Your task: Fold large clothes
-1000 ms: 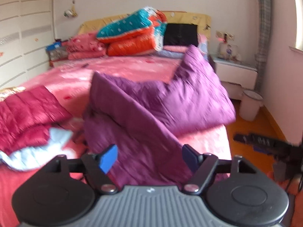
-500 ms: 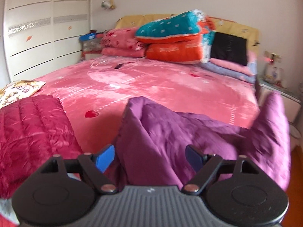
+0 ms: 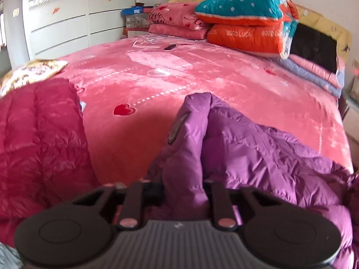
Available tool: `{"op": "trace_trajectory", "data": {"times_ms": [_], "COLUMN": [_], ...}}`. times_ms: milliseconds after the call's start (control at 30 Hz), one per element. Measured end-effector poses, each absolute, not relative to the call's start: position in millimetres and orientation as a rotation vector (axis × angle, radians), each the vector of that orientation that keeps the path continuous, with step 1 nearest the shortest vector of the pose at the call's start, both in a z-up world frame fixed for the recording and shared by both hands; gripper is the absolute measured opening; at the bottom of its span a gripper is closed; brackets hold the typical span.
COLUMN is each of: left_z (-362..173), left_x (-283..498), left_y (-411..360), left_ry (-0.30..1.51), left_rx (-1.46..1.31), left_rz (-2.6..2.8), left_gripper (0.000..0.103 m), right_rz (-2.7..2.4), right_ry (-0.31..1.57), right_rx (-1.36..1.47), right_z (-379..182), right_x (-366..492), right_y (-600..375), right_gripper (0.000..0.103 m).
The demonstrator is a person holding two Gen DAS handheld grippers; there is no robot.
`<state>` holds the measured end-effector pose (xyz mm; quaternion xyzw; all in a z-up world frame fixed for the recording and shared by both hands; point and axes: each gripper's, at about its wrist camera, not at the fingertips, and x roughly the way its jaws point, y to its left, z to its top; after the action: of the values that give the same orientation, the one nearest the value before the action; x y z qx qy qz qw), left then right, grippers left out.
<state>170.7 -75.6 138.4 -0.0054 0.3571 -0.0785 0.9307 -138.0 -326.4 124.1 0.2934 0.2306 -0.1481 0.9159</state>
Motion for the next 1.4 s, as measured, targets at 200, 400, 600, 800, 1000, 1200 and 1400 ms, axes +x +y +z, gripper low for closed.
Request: {"op": "trace_trajectory", "data": {"times_ms": [200, 400, 600, 800, 1000, 1200, 1400], "left_z": [153.5, 179.6, 185.7, 162.9, 128.0, 108.5, 103.8], "left_x": [137.0, 72.4, -1.3, -73.5, -124.3, -152.9, -163.1], "left_y": [-66.8, -54.6, -45.2, -35.4, -29.6, -18.4, 0.9], "left_ry": [0.652, 0.575, 0.55, 0.627, 0.689, 0.736, 0.756], "left_rx": [-0.047, -0.046, 0.024, 0.075, 0.145, 0.151, 0.135], "left_rz": [-0.275, -0.433, -0.591, -0.733, -0.808, -0.843, -0.843], "left_gripper": [0.005, 0.004, 0.004, 0.004, 0.004, 0.005, 0.005], "right_rz": [-0.311, -0.358, -0.363, -0.364, -0.345, -0.296, -0.184], "right_ry": [0.476, 0.436, 0.394, 0.353, 0.34, 0.289, 0.243], "right_rx": [0.61, 0.648, 0.691, 0.642, 0.608, 0.587, 0.587], "right_z": [124.6, 128.9, 132.0, 142.7, 155.3, 178.8, 208.2], "right_x": [-138.2, -152.8, -165.3, -180.9, -191.7, -200.5, -214.1], "right_y": [-327.0, -340.8, -346.9, -340.8, -333.6, -320.6, -298.8], "right_gripper": [0.103, 0.103, 0.103, 0.103, 0.103, 0.103, 0.103]}}
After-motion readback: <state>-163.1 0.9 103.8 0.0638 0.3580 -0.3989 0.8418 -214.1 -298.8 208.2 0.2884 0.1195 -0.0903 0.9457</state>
